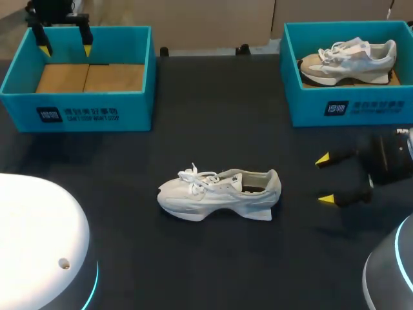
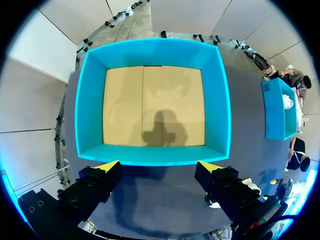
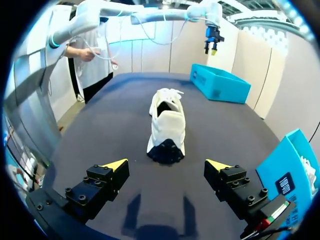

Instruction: Take the shoe out of the shoebox, open the shoe tongue, remove and reinsert the insole, then place the shoe into the shoebox

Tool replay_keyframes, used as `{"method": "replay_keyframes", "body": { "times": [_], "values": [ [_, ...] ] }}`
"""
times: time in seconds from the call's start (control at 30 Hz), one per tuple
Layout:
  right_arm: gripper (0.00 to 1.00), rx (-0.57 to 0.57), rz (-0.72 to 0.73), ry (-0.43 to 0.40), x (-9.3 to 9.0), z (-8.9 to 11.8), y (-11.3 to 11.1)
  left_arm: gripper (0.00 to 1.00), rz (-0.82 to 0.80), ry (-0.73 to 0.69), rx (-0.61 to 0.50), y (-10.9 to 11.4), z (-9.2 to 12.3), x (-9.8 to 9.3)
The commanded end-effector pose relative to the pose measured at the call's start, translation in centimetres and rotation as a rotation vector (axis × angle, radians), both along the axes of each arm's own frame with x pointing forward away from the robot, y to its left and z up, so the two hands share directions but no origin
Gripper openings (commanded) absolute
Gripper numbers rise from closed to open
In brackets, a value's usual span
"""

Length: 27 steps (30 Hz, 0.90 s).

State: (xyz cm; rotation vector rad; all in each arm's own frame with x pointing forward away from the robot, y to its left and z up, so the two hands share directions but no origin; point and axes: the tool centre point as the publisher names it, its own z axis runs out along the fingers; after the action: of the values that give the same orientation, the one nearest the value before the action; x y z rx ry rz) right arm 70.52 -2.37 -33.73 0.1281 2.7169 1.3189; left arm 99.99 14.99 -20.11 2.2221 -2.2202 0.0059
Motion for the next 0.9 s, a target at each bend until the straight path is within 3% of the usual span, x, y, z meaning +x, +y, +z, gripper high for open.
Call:
{"method": "replay_keyframes", "body": {
  "times": [0.03, 0.33, 0.9],
  "values": [
    [1.00, 0.050, -0.002, -0.015, 0.3, -1.5, 0.0, 1.00, 0.000, 0.001, 0.001, 0.0, 0.1, 0.0],
    [1.00, 0.087, 0.077, -0.061, 1.0, -2.8, 0.1, 1.00, 0.000, 0.001, 0.001, 0.0, 0.1, 0.0],
    [1.00, 0.113, 0.066, -0.020, 2.5, -4.3, -0.2, 1.00, 0.000, 0.001, 0.001, 0.0, 0.1, 0.0]
  ]
}}
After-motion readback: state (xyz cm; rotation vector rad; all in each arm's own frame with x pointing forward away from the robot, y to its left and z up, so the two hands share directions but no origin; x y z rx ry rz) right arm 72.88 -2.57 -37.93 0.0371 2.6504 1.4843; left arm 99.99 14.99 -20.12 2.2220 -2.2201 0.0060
